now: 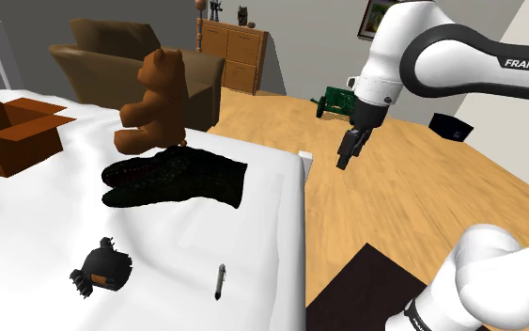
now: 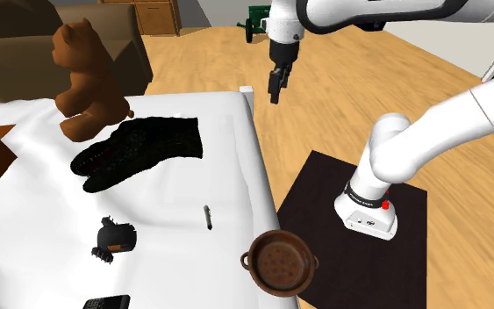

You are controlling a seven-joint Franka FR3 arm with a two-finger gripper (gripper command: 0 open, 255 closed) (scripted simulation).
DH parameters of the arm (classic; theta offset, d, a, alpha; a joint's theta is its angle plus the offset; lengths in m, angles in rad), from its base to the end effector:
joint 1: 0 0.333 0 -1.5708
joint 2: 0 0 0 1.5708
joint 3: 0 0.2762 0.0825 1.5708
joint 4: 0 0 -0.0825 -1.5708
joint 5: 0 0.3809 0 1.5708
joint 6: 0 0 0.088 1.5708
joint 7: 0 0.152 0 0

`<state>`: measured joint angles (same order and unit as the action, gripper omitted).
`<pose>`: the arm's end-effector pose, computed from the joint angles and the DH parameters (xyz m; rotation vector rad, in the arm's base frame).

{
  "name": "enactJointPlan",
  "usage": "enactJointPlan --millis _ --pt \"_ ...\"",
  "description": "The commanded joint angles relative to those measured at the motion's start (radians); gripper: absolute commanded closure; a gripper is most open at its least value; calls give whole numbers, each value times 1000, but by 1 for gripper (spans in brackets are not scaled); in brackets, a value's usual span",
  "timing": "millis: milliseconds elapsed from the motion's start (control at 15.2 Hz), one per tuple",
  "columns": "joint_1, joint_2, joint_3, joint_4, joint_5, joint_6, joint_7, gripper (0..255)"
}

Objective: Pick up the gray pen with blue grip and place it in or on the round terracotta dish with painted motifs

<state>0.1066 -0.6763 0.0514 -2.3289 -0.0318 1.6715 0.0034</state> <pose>0.3647 0.0548 0.5007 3.0709 0.2254 0.0353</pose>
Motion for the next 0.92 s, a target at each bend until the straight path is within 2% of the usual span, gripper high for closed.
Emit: enactJointPlan --millis 0,858 --pt "27 54 11 1 8 53 -33 0" --pt "183 387 116 88 44 289 -226 0"
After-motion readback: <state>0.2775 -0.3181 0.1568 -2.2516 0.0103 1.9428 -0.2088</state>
